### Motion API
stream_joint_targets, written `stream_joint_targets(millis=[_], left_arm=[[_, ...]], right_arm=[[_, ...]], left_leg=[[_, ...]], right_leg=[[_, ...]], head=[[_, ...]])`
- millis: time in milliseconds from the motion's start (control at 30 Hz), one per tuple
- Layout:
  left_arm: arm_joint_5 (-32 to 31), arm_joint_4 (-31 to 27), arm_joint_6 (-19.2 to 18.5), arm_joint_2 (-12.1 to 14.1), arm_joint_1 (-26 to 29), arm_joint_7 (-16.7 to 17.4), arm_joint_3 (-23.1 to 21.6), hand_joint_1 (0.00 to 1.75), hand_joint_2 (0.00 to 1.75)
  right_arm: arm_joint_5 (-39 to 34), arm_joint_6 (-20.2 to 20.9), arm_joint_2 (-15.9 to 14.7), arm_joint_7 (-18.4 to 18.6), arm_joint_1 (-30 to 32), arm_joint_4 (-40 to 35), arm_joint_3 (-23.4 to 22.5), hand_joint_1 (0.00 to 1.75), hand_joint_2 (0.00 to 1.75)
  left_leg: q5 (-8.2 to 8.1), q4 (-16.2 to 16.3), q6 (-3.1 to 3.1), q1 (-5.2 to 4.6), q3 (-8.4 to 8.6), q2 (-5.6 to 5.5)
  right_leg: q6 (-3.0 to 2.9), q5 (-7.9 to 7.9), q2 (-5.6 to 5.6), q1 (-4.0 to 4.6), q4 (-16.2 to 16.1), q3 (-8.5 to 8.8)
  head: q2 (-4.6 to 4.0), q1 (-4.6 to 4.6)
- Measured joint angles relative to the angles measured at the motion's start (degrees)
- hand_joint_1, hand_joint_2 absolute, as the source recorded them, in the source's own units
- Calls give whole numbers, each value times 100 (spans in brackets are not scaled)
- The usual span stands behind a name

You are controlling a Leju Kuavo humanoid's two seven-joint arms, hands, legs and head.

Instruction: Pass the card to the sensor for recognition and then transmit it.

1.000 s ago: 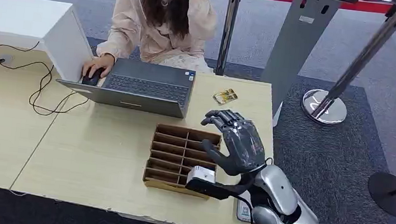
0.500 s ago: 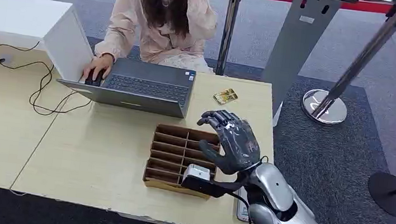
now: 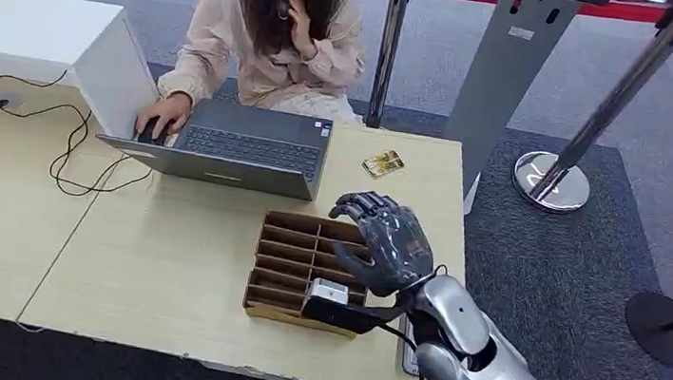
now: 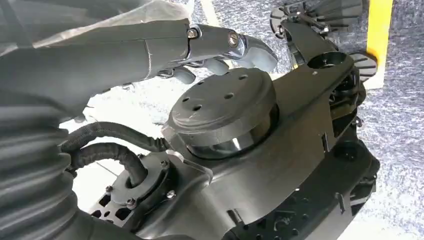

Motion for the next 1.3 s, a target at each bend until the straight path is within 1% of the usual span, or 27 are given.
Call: stream_joint_targets(millis=[167,733,800,867,1300], left_arm=[[18,0,9,0,0,2,0,0,175],[39,0,24,0,3,20,0,0,175],[39,0,24,0,1,20,2,0,175],[39,-2,22,0,2,20,2,0,175],[44,-2,44,-2,2,22,2,0,175]], right_arm=[[0,31,37,-2,-49,83,53,73,175],[-26,127,81,37,-158,210,164,75,175],[-26,136,94,48,-163,238,175,72,175],[-17,140,103,57,-166,258,188,73,175],[-79,179,146,122,-204,383,212,72,175]], left_leg=[[0,0,0,0,0,0],[0,0,0,0,0,0],[0,0,0,0,0,0],[0,0,0,0,0,0],[0,0,0,0,0,0]], right_leg=[[0,0,0,0,0,0],[0,0,0,0,0,-1],[0,0,0,0,0,-1],[0,0,0,0,0,-1],[0,0,0,0,0,-1]], head=[[-2,0],[-2,0],[0,0],[-2,0],[0,0]])
